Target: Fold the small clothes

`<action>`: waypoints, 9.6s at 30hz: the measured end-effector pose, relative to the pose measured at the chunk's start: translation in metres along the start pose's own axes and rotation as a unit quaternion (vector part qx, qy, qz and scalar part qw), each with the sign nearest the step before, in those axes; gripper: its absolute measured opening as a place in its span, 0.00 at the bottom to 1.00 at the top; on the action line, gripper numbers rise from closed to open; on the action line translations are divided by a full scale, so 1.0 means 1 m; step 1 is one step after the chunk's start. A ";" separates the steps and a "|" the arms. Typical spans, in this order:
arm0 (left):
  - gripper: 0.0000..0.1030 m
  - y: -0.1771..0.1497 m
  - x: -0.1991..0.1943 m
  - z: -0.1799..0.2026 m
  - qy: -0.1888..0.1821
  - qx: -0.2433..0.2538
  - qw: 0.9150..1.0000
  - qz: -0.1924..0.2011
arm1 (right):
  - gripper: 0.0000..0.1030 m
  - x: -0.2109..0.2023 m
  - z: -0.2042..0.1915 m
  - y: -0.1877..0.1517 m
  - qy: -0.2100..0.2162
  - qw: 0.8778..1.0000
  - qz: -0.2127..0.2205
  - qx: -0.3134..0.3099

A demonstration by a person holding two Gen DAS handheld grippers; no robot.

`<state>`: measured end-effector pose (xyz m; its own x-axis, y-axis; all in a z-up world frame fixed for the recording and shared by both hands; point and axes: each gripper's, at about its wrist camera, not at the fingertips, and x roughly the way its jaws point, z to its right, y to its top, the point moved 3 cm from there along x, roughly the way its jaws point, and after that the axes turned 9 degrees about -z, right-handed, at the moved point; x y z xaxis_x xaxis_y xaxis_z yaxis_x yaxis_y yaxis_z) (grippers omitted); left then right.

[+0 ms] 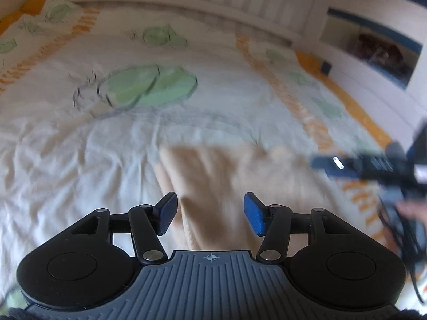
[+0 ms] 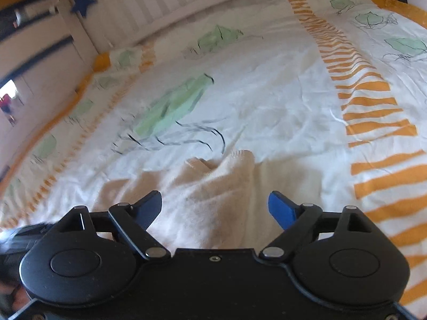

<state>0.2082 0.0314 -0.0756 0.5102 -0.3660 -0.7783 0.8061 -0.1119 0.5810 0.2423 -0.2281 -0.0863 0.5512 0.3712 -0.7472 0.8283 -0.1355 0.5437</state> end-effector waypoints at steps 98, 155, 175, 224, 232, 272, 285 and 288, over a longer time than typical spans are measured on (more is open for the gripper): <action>0.72 -0.083 -0.088 0.036 0.137 0.003 0.989 0.056 | 1.00 -0.106 -0.090 -0.137 -0.092 0.994 0.016 -0.048; 0.72 -0.112 -0.115 0.078 0.176 -0.043 0.983 -0.006 | 0.99 -0.129 -0.087 -0.160 -0.121 0.992 -0.020 -0.008; 0.72 -0.110 -0.114 0.086 0.175 -0.028 0.984 -0.011 | 0.99 -0.129 -0.085 -0.160 -0.104 0.994 -0.019 0.005; 0.72 -0.109 -0.111 0.099 0.175 -0.005 0.984 -0.017 | 0.99 -0.131 -0.076 -0.160 -0.084 0.996 -0.016 0.038; 0.72 -0.109 -0.111 0.100 0.175 0.001 0.984 -0.020 | 0.99 -0.132 -0.075 -0.161 -0.081 0.996 -0.015 0.043; 0.72 -0.110 -0.103 0.099 0.170 0.002 0.985 -0.041 | 0.99 -0.130 -0.068 -0.163 -0.079 0.994 -0.018 0.067; 0.72 -0.110 -0.101 0.091 0.169 -0.008 0.984 -0.048 | 0.99 -0.127 -0.072 -0.160 -0.083 0.995 -0.028 0.056; 0.72 -0.110 -0.101 0.091 0.168 -0.010 0.985 -0.048 | 0.99 -0.126 -0.073 -0.160 -0.084 0.995 -0.030 0.055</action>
<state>0.0414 -0.0033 -0.0394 0.4985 -0.0283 -0.8664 0.8598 -0.1116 0.4983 0.0333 -0.1861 -0.0510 0.5027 0.2244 -0.8348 0.8607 -0.2204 0.4590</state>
